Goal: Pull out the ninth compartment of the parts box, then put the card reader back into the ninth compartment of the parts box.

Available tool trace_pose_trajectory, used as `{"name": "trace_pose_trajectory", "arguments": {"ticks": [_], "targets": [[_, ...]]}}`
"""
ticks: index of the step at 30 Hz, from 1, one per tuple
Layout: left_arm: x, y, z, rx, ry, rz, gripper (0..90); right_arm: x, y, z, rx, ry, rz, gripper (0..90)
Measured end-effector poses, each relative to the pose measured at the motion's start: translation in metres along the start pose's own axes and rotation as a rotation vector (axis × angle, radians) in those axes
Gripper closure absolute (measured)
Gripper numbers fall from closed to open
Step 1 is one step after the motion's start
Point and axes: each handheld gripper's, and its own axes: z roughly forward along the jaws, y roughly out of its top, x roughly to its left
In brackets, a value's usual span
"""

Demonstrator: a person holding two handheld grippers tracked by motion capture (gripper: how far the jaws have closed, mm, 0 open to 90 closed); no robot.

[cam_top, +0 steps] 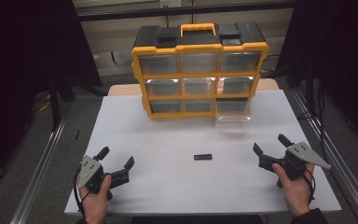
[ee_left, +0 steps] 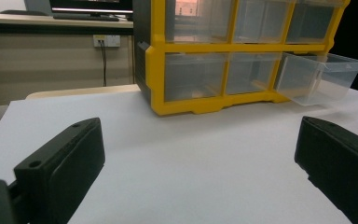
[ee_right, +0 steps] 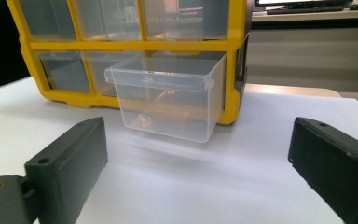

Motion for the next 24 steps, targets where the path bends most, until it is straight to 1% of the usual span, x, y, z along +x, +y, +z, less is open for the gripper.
{"name": "trace_pose_trajectory", "arguments": {"ticks": [1,3,5,8,11,13,15,17,21,24], "targets": [[0.000,0.000,-0.001,0.004,0.001,0.008,1.7,0.000,0.000,-0.002,-0.001,-0.003,0.004,3.6],[-0.001,0.000,-0.001,-0.002,0.004,0.001,1.7,0.000,-0.001,-0.007,-0.001,-0.005,-0.013,3.4],[-0.001,0.000,-0.003,0.001,0.006,0.016,1.7,-0.001,-0.002,-0.011,0.006,-0.003,-0.019,3.0],[-0.001,0.001,-0.006,-0.011,0.013,0.001,1.5,0.000,-0.005,-0.017,0.015,0.003,-0.031,2.9],[-0.002,0.000,-0.007,-0.014,0.016,0.006,1.5,0.002,-0.007,-0.021,0.024,0.012,-0.033,2.3],[-0.002,0.000,-0.007,-0.015,0.012,0.007,1.5,0.002,-0.008,-0.021,0.029,0.008,-0.041,2.3],[-0.002,0.000,-0.007,-0.013,0.010,0.015,1.5,0.000,-0.008,-0.020,0.028,0.005,-0.029,2.3],[-0.002,0.000,-0.007,-0.013,0.007,0.011,1.5,-0.001,-0.008,-0.019,0.027,0.000,-0.029,2.3],[-0.002,0.000,-0.006,-0.018,0.003,0.005,1.5,-0.001,-0.007,-0.019,0.025,0.009,-0.028,2.3],[-0.001,0.000,-0.005,-0.009,-0.001,0.013,1.5,0.000,-0.006,-0.018,0.024,0.019,-0.040,2.3]]}}
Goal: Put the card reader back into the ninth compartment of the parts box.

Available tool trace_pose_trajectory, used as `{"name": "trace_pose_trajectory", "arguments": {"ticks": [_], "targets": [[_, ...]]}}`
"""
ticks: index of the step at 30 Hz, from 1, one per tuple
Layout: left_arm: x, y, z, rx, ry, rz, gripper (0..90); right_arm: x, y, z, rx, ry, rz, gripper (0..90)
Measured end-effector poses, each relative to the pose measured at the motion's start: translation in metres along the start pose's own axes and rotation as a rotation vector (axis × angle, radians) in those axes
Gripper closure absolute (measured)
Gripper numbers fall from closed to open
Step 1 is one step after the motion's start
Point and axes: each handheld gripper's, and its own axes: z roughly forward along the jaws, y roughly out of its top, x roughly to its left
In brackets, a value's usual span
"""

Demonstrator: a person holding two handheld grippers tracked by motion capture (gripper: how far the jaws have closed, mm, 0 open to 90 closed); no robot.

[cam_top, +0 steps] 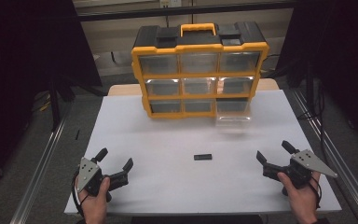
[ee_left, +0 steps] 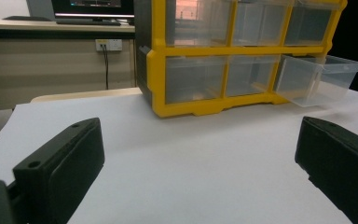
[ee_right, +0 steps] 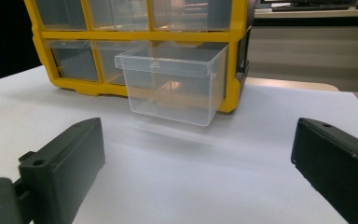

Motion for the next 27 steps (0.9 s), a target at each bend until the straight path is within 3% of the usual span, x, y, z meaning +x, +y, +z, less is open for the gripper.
{"name": "trace_pose_trajectory", "arguments": {"ticks": [4,27], "targets": [[0.000,-0.001,0.001,0.002,-0.010,-0.005,1.5,0.002,0.000,0.002,0.007,0.015,0.000,2.8],[-0.002,0.000,0.002,-0.007,-0.026,-0.016,1.5,0.026,0.003,0.016,0.021,0.239,-0.077,3.1]]}}
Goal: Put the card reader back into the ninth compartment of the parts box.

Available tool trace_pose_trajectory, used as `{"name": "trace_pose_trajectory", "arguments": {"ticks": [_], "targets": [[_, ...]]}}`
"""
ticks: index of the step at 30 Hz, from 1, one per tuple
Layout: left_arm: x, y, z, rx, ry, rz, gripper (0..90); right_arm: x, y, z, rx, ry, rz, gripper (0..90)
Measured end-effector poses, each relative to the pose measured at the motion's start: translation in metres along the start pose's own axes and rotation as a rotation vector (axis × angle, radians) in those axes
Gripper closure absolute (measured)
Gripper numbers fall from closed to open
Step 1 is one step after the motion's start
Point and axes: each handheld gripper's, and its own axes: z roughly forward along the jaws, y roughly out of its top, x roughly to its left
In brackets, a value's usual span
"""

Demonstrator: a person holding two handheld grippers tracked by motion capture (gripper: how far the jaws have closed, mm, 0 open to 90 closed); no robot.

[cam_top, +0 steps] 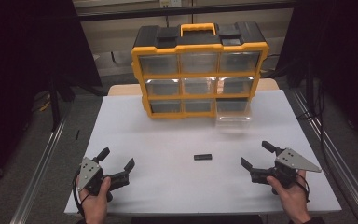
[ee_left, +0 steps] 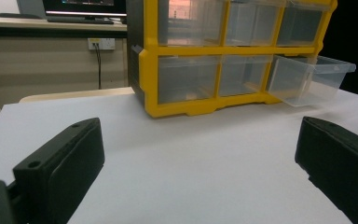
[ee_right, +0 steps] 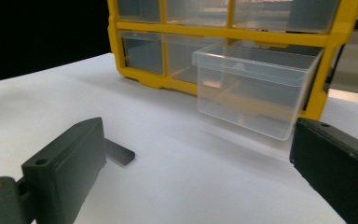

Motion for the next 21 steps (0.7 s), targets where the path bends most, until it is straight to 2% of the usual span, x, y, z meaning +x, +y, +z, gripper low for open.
{"name": "trace_pose_trajectory", "arguments": {"ticks": [11,17,21], "targets": [[0.000,0.000,0.001,0.005,-0.009,-0.001,1.5,0.007,0.002,0.012,0.029,0.096,-0.019,2.2],[0.000,-0.001,0.002,0.010,-0.012,0.003,1.5,0.014,0.002,0.023,0.077,0.150,-0.049,2.2],[0.000,-0.001,0.003,0.017,-0.011,0.005,1.5,0.016,0.005,0.029,0.111,0.192,-0.042,2.4]]}}
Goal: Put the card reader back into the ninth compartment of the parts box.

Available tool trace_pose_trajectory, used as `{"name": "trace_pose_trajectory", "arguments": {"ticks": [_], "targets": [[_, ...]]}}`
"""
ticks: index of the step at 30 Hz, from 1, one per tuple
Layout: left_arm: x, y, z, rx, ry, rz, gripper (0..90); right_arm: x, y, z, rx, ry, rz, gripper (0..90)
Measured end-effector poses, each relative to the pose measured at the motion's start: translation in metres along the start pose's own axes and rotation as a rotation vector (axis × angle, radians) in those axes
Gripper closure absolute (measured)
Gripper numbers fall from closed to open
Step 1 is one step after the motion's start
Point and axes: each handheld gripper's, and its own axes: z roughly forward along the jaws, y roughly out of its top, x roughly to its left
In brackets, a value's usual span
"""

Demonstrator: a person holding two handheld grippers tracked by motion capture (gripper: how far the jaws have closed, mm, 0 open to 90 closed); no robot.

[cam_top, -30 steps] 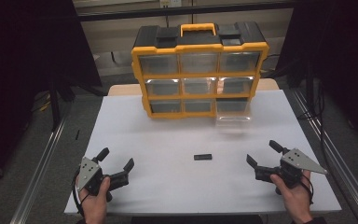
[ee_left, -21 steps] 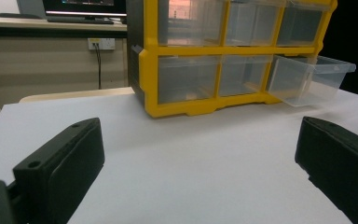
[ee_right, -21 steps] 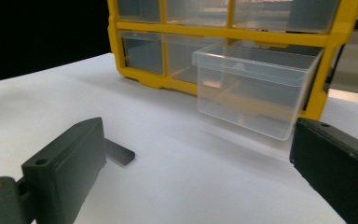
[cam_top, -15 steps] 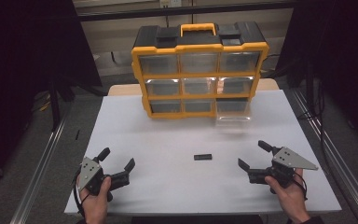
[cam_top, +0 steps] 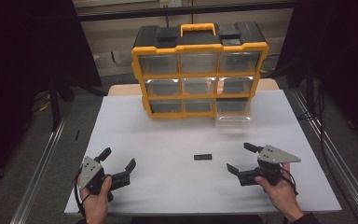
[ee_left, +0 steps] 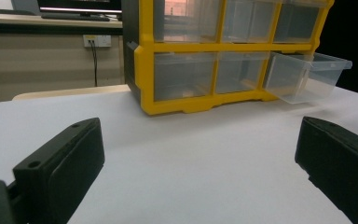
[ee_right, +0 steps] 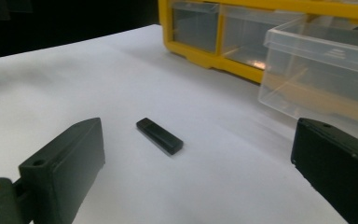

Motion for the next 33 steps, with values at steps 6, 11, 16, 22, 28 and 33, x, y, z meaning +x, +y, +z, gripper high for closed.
{"name": "trace_pose_trajectory", "arguments": {"ticks": [6,11,16,22,28,33], "targets": [[0.000,0.000,0.000,0.000,-0.003,-0.005,1.5,0.000,0.005,0.011,0.035,0.044,-0.005,2.5],[0.000,0.000,0.000,0.003,-0.007,-0.005,1.5,0.001,0.009,0.024,0.110,0.083,0.002,2.6],[0.000,0.000,0.000,0.002,-0.004,-0.006,1.5,0.002,0.015,0.033,0.159,0.128,0.008,3.5],[0.000,0.000,0.001,0.003,-0.005,-0.005,1.5,0.003,0.018,0.042,0.190,0.154,0.019,3.9],[0.000,0.000,0.001,0.004,-0.008,-0.007,1.5,0.005,0.021,0.053,0.226,0.170,0.006,3.0],[0.000,0.000,0.001,0.004,-0.009,-0.004,1.5,0.006,0.021,0.061,0.270,0.184,-0.004,3.1]]}}
